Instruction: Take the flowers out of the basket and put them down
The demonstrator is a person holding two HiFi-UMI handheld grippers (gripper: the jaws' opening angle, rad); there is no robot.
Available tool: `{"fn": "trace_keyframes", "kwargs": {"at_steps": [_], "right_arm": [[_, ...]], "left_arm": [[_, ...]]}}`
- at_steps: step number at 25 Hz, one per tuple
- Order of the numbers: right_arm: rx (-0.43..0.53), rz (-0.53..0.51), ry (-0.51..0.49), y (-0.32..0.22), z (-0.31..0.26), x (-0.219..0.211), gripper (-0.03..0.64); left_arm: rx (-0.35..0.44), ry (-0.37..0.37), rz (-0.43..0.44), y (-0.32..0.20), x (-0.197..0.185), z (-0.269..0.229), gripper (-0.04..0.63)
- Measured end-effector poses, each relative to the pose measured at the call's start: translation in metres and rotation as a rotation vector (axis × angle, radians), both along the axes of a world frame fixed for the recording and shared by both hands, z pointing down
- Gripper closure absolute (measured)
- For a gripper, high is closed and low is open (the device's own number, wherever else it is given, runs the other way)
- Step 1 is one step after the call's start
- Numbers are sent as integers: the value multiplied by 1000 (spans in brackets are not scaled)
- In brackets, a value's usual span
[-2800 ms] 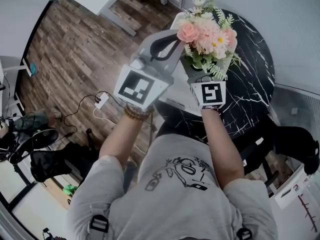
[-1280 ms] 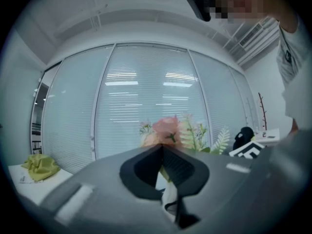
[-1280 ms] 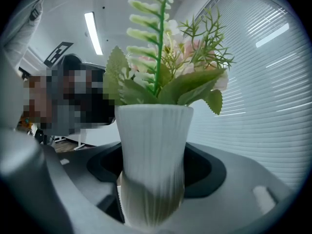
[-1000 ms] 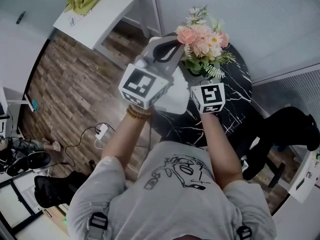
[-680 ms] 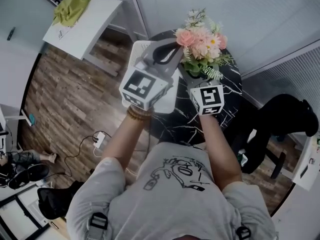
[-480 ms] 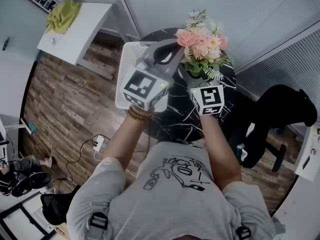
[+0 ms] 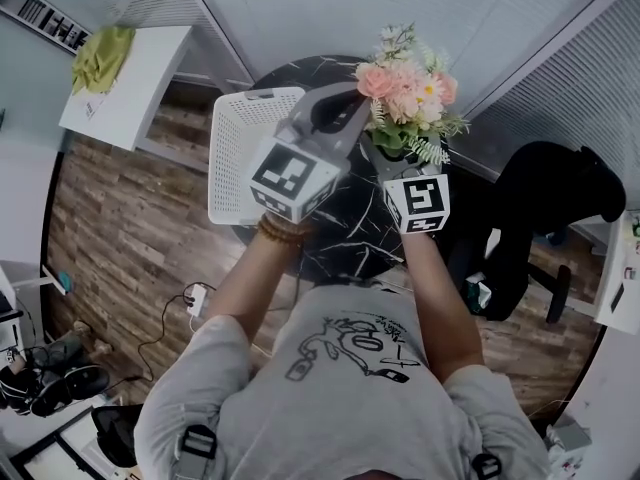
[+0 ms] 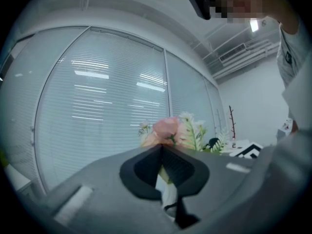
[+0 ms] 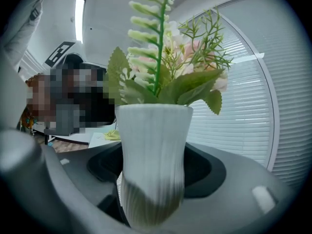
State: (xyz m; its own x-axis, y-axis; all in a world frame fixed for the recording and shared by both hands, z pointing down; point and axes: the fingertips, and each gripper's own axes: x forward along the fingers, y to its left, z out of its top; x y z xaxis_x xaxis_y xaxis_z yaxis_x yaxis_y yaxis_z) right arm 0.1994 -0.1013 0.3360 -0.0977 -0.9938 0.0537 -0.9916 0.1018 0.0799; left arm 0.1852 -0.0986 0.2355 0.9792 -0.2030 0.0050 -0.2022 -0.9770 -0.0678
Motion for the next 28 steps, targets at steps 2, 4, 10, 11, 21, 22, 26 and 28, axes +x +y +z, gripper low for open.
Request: {"fn": "trace_keyframes", "kwargs": {"at_steps": [2,4,10,11,21,22,26,28], "right_arm": [[-1,2,-1,1,1,2,267],[0,1,-1,0,2,3,267],[0,-11,-1,0,8,5,267],[-2,-12,0,1,10,7,267],[-36,-19,-6,1,48,8,267],[-39,-17,-9,2,53,8,267],[-42,-19,-23,6,76,10,267],[-50,-19,-30,8,90,12,267]], "left_arm": [[-3,-1,2,1,2,1,592],[-2,-4,1,1,3,2,592],[-3,-4,-1,0,7,8,592],[-6,-3,-1,0,8,10,592],[-64,-15,21,0,11,48,592],[-71,-16,25,2,11,53,592],[-90,-27,40,7,14,76,592],[-100,-36,46,8,17,90,592]]}}
